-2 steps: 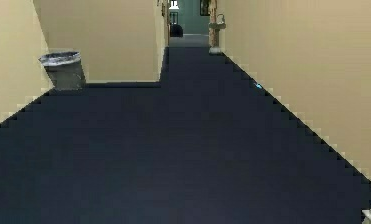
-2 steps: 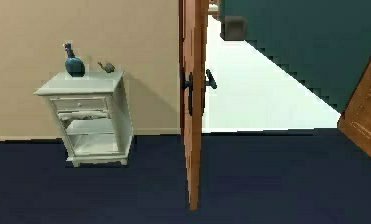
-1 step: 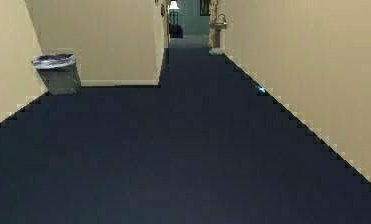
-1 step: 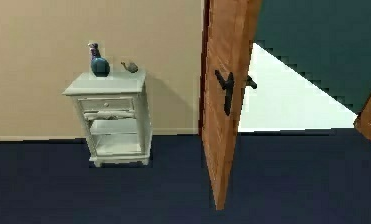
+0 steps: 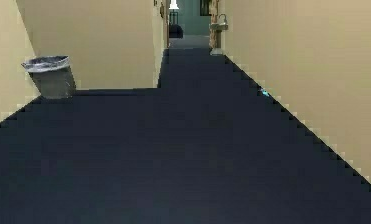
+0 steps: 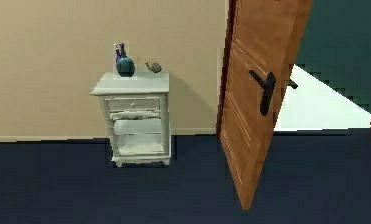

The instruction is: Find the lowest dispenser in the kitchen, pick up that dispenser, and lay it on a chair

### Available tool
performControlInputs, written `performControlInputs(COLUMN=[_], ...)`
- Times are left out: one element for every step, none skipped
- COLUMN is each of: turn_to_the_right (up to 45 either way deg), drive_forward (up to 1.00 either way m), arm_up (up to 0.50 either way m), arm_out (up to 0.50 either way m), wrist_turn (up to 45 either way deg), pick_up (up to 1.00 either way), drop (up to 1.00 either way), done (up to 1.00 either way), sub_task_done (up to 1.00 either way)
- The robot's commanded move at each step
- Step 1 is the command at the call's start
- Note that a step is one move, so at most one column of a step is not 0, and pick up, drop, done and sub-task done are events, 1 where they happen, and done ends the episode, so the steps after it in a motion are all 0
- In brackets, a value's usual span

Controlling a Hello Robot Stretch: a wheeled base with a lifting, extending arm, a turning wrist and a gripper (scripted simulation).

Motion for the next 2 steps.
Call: performControlInputs(turn_to_the_right=[0.0,0.0], drive_forward=[1.00,1.00], arm_up=[0.00,0.00], arm_out=[0.00,0.00], wrist_turn=[0.0,0.0], pick_up=[0.00,0.00], drop=[0.00,0.00], done=[0.00,0.00], sub_task_done=[0.00,0.00])
